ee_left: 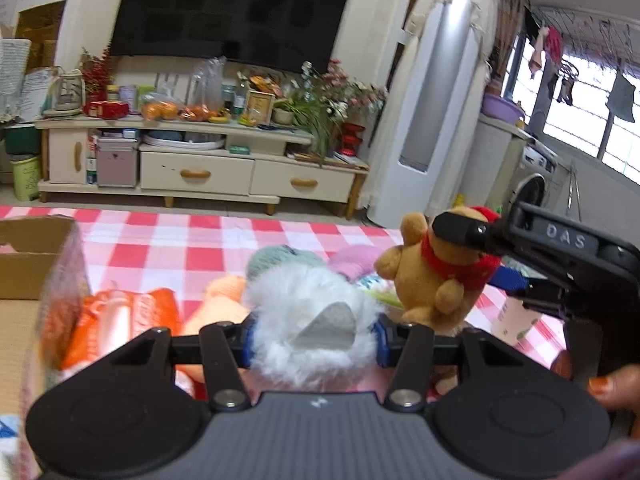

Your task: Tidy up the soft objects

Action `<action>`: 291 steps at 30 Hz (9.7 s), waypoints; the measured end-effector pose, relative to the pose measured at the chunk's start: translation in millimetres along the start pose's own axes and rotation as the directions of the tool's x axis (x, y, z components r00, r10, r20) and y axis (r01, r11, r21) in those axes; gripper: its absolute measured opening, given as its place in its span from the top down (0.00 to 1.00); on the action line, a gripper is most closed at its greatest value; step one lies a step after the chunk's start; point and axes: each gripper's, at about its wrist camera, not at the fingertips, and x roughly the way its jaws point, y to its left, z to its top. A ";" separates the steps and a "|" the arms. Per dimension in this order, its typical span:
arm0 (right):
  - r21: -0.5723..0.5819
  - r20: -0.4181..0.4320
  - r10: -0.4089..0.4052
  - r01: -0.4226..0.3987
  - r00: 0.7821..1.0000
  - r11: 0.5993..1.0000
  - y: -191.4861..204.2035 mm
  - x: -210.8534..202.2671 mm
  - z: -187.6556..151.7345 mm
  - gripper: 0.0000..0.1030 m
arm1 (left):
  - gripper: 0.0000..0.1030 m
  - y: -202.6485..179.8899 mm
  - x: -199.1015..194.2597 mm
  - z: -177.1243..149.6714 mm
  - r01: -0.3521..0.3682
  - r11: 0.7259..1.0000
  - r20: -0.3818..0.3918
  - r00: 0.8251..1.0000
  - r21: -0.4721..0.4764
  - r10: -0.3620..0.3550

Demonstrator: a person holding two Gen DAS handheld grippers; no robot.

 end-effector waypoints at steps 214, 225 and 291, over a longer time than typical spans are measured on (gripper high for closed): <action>-0.295 -0.168 -0.243 0.187 0.955 0.937 -90.0 18.2 -26.6 0.49 | 0.80 -79.1 125.4 -11.6 -0.135 0.965 -0.264 0.962 -0.227 0.072; -0.316 -0.156 -0.252 0.194 0.955 0.929 -89.2 11.7 -29.1 0.55 | 0.81 -71.7 83.5 -20.5 -0.107 0.977 -0.253 0.966 -0.184 0.058; -0.360 -0.238 0.215 -0.292 0.947 0.886 161.1 -28.6 -59.3 0.55 | 0.81 142.3 -95.9 23.7 -0.207 0.925 0.087 0.965 -0.319 0.246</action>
